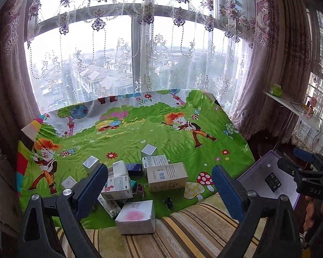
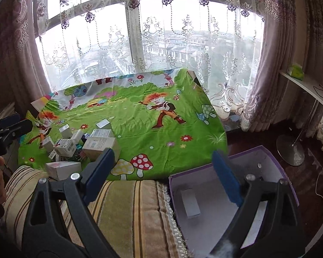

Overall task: Organize rigid objects
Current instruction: 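Move both open tools back over the boxes on the bed, then grasp the white medicine box with the left tool while the right tool grasps the pink-printed box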

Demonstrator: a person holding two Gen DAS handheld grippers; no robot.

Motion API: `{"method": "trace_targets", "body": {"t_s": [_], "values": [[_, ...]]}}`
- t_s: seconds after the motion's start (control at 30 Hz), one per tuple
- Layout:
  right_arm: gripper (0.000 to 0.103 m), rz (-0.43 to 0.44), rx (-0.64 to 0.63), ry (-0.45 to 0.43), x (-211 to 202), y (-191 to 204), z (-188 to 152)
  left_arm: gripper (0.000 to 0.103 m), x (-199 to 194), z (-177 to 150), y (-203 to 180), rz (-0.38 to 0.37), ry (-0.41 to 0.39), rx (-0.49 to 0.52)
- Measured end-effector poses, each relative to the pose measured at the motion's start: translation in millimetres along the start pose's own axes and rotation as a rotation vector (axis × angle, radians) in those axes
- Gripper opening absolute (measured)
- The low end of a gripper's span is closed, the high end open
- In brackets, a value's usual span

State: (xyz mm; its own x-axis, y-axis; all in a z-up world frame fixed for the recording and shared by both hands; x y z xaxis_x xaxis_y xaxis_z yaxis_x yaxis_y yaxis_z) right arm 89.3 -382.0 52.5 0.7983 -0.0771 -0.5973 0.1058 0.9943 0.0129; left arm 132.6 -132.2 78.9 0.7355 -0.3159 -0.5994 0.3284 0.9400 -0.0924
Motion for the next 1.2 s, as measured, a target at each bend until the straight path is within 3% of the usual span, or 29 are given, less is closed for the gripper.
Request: {"method": "trace_targets", "body": {"t_s": [0.13,0.57,0.8,1.13,1.2], "values": [[0.093,0.037,-0.006,0.037,8,20,-1,0.098,6,1,35,0.065,0.021,-0.043],[0.093,0.198,-0.087,0.202,42,101,-23,0.093,73,-47,97,-0.065,0.247,-0.359],[0.093,0.281,-0.165,0.297,53,156,-46,0.093,116,-61,111,-0.032,0.395,-0.363],[0.093,0.303,-0.229,0.356,59,189,-55,0.093,157,-82,116,0.004,0.487,-0.322],[0.093,0.305,-0.234,0.364,60,194,-56,0.082,160,-84,115,0.002,0.491,-0.301]]}}
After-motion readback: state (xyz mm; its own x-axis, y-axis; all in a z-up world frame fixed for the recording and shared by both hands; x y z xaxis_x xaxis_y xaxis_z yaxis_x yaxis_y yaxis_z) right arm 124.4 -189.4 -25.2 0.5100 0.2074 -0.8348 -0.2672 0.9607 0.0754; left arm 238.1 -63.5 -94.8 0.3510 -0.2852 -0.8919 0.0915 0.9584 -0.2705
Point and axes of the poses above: each gripper's, at about its wrist camera, not at the fingertips, and x roughly the way its jaws point, y to its left, z to its top, the point moved 7 cm from there along x, roughly the way its jaws point, and after that the axes turned 7 degrees about -z, right-handed, at the moved point
